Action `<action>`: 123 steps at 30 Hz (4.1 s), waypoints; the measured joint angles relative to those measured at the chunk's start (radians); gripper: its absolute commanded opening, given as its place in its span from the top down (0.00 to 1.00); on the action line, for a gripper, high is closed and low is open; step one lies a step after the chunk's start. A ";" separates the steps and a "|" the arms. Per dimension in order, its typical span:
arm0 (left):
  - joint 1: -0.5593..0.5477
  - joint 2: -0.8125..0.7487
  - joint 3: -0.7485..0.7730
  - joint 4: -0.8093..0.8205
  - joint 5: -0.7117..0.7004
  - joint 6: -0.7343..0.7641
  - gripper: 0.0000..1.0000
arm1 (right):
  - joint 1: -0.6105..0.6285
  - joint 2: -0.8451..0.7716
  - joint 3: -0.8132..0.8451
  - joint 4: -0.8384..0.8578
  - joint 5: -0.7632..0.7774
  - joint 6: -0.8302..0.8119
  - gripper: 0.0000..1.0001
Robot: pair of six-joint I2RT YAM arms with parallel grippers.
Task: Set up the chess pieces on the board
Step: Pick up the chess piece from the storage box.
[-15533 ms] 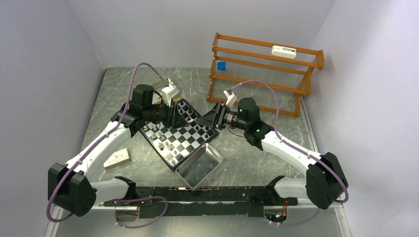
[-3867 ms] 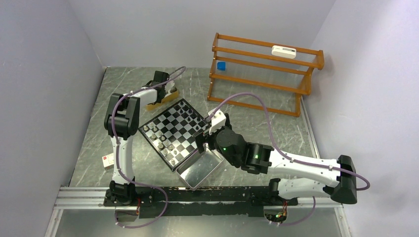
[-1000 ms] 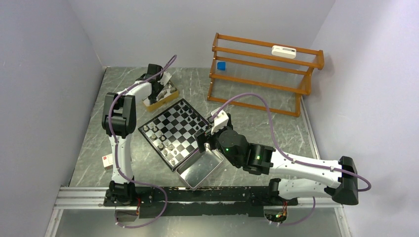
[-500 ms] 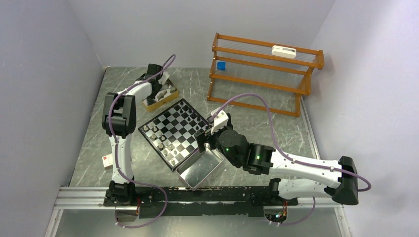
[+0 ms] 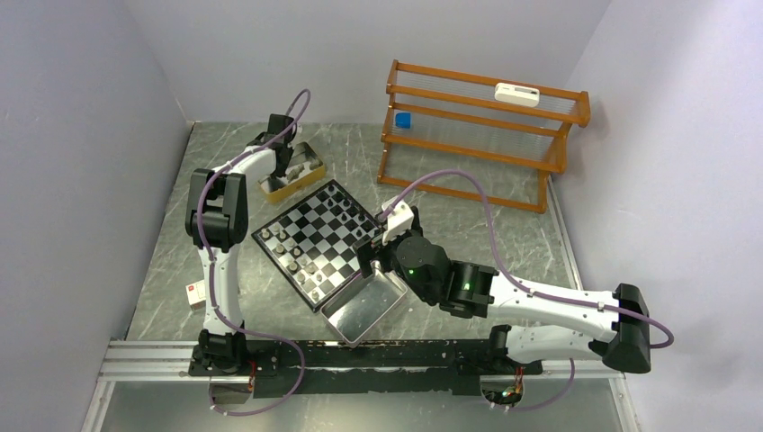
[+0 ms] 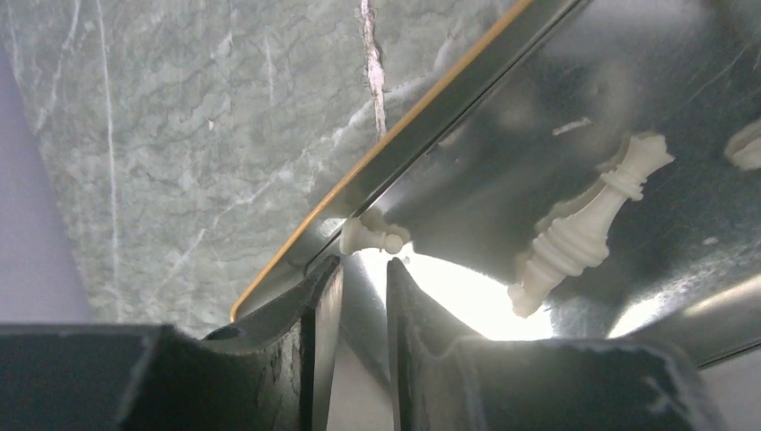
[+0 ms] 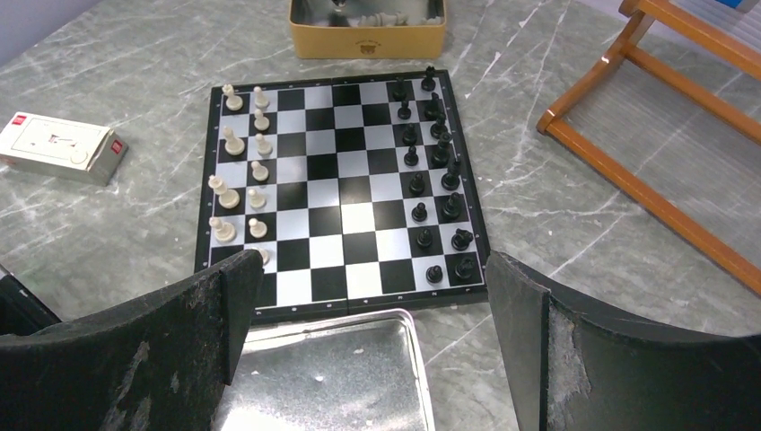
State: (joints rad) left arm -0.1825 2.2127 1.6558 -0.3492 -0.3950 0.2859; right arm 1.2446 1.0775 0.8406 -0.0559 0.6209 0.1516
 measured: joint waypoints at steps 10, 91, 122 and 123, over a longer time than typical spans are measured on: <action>0.000 -0.047 -0.063 0.037 -0.005 -0.251 0.68 | -0.002 0.002 -0.001 0.004 -0.003 0.000 0.00; 0.055 -0.049 -0.209 0.279 -0.121 -0.828 0.79 | -0.027 -0.043 -0.018 -0.021 0.001 0.028 0.00; 0.060 -0.176 -0.213 0.122 0.101 -0.666 0.95 | -0.027 -0.111 -0.018 -0.068 -0.079 0.143 0.00; 0.060 -0.188 -0.212 0.111 0.107 -0.653 0.95 | -0.027 -0.116 -0.019 -0.069 -0.084 0.151 0.00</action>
State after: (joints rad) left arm -0.1230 2.0247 1.4441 -0.2386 -0.2878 -0.3676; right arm 1.2171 0.9619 0.8211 -0.1253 0.5373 0.3027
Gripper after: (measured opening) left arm 0.143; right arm 0.997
